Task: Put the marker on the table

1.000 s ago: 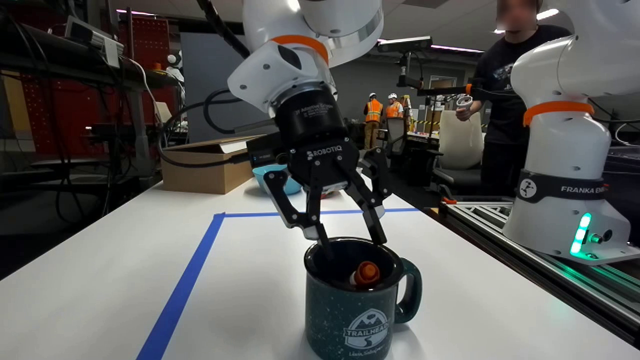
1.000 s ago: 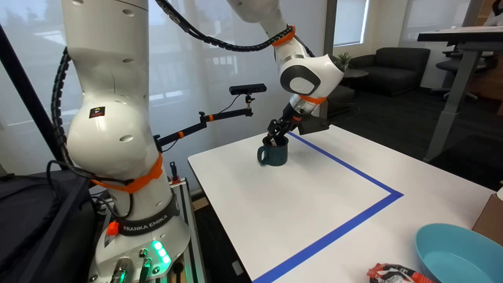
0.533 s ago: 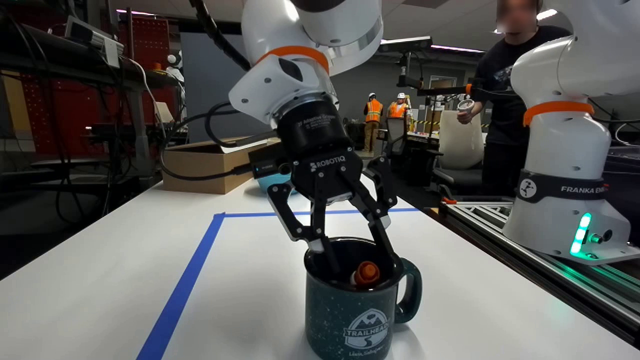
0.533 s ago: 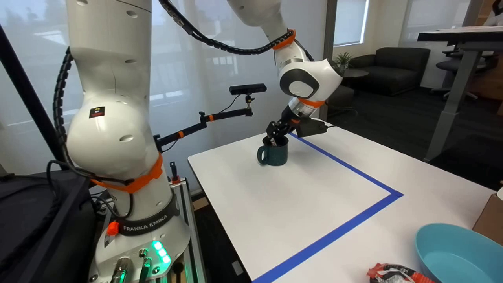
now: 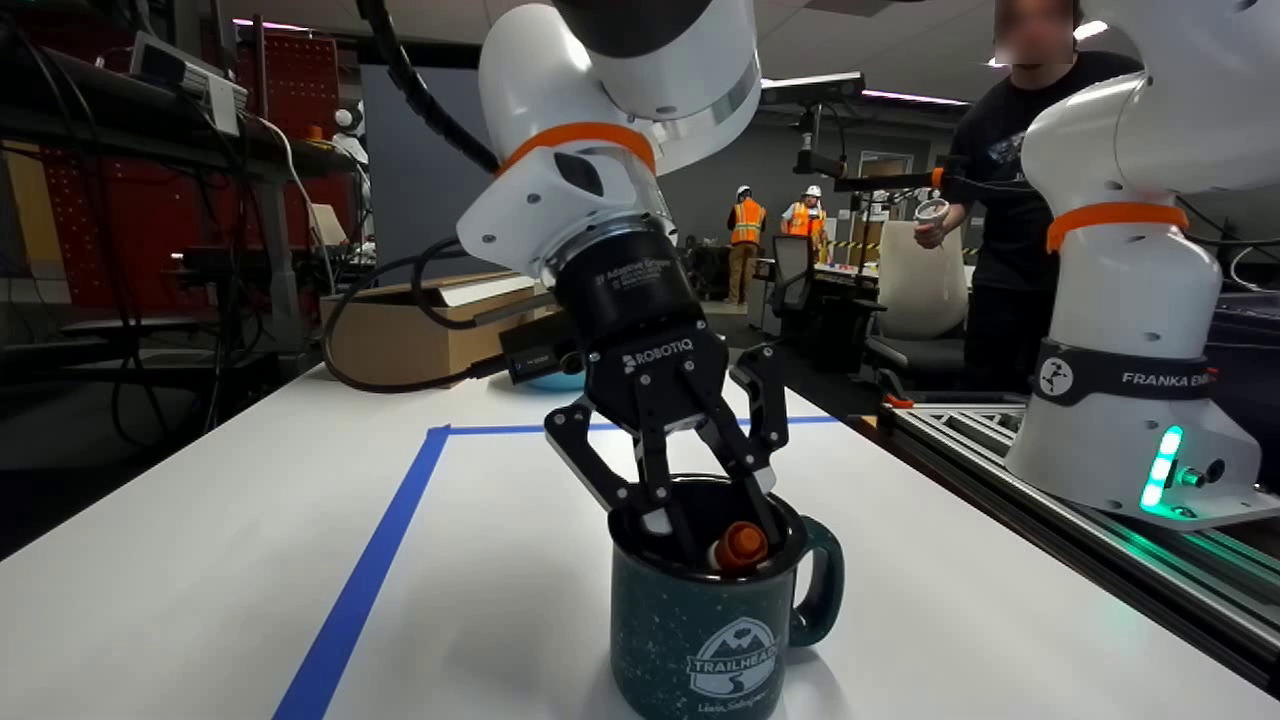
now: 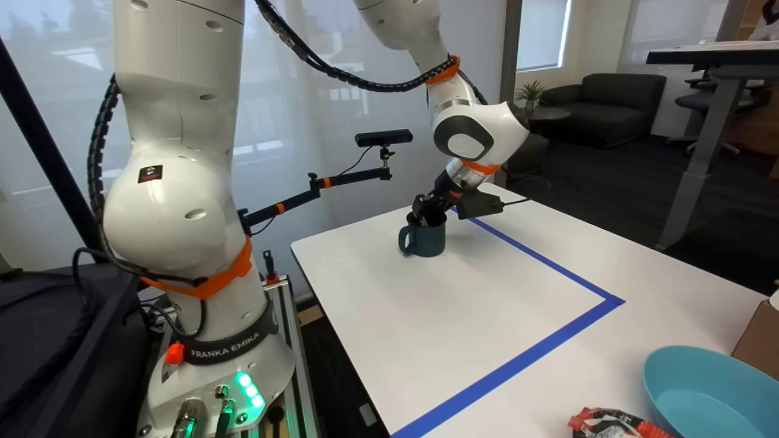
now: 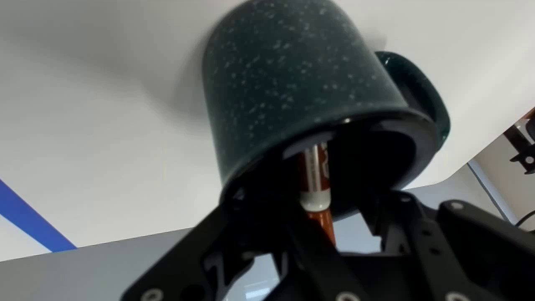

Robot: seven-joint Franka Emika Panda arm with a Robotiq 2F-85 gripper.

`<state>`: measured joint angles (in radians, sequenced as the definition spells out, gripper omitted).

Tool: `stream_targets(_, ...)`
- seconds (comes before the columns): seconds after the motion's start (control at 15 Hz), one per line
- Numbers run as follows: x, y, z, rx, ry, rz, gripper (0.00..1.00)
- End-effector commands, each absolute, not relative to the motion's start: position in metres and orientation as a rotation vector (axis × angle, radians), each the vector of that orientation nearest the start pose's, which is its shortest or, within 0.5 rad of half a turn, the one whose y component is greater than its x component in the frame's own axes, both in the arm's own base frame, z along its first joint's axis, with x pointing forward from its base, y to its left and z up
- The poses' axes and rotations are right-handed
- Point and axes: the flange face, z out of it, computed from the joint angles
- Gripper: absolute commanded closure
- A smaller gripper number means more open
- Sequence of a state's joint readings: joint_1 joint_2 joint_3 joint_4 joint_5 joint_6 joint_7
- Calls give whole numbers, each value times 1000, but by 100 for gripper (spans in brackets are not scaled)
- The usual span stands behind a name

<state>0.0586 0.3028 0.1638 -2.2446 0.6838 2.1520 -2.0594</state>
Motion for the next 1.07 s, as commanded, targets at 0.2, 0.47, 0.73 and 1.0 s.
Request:
stream_targets(0.2,494,144,230,-1559,-1958,-273,95)
stream_targets(0.47,494,151,260,-1575,-1992,-286,95)
stream_targets(0.73,487,157,293,-1616,-1999,-315,95)
stream_targets(1.0,470,142,312,-1720,-1950,-287,95)
